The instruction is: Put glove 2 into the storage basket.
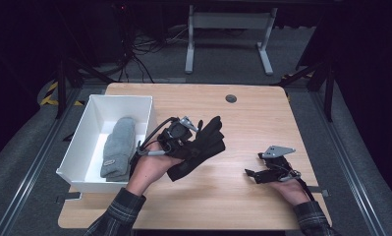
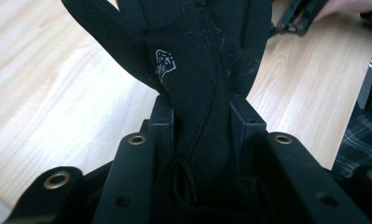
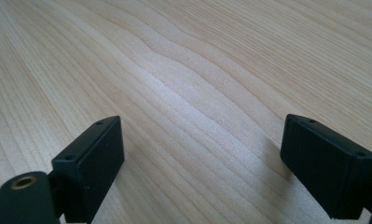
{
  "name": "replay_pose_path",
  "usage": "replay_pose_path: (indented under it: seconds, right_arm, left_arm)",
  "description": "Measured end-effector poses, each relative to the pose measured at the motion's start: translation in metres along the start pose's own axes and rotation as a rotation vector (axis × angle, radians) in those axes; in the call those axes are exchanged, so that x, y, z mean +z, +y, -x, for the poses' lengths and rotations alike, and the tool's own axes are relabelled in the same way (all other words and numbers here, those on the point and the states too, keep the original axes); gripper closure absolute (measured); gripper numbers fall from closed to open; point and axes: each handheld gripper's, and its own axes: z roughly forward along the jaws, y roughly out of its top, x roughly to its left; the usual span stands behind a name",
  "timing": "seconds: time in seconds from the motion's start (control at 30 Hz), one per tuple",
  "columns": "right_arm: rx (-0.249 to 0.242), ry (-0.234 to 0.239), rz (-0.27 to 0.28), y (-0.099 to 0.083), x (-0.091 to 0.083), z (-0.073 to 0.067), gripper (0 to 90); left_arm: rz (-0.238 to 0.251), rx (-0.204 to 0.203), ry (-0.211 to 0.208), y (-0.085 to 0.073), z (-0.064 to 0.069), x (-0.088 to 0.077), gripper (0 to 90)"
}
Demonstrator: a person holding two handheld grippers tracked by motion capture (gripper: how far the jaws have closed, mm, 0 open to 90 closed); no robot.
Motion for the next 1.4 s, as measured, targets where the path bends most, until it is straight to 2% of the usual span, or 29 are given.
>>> replay_pose_path:
  seconds: [0.37,0.4,0.5,0.53,0.63,0.8,0.9,0.93,1.17,1.2,1.27,1.4]
  right_arm:
    - [0.001,0.0,-0.002,0.0,0.0,0.0,13.8]
    - [0.001,0.0,-0.002,0.0,0.0,0.0,13.7]
    - [0.001,0.0,-0.002,0.0,0.0,0.0,13.7]
    - [0.002,0.0,-0.002,0.0,0.0,0.0,13.7]
    - [0.001,0.0,-0.002,0.0,0.0,0.0,13.8]
    - [0.002,0.0,-0.002,0.0,0.0,0.0,13.7]
    - [0.002,0.001,-0.001,0.0,0.0,0.0,13.7]
    - [0.003,0.001,-0.002,0.0,0.0,0.0,13.7]
    - [0.003,0.002,-0.001,0.0,0.0,0.0,13.7]
    - [0.003,0.003,-0.001,0.0,0.0,0.0,13.7]
    - [0.003,0.003,-0.001,0.0,0.0,0.0,13.7]
    - [0.003,0.003,-0.001,0.0,0.0,0.0,13.7]
  left_arm:
    - [0.035,-0.037,0.047,0.003,-0.017,-0.035,67.9]
    - [0.042,-0.039,0.061,0.002,-0.02,-0.041,67.9]
    - [0.047,-0.045,0.07,0.002,-0.023,-0.046,68.0]
    - [0.054,-0.053,0.09,0.0,-0.026,-0.053,68.0]
    - [0.068,-0.071,0.114,-0.003,-0.033,-0.063,68.0]
    - [0.066,-0.094,0.14,-0.009,-0.043,-0.073,68.0]
    - [0.062,-0.117,0.162,-0.018,-0.051,-0.083,68.0]
    - [0.067,-0.137,0.173,-0.023,-0.055,-0.087,68.0]
    - [0.074,-0.19,0.209,-0.04,-0.066,-0.102,68.0]
    - [0.079,-0.209,0.214,-0.046,-0.07,-0.106,68.0]
    - [0.079,-0.217,0.221,-0.049,-0.073,-0.109,68.0]
    - [0.095,-0.268,0.245,-0.061,-0.083,-0.116,68.0]
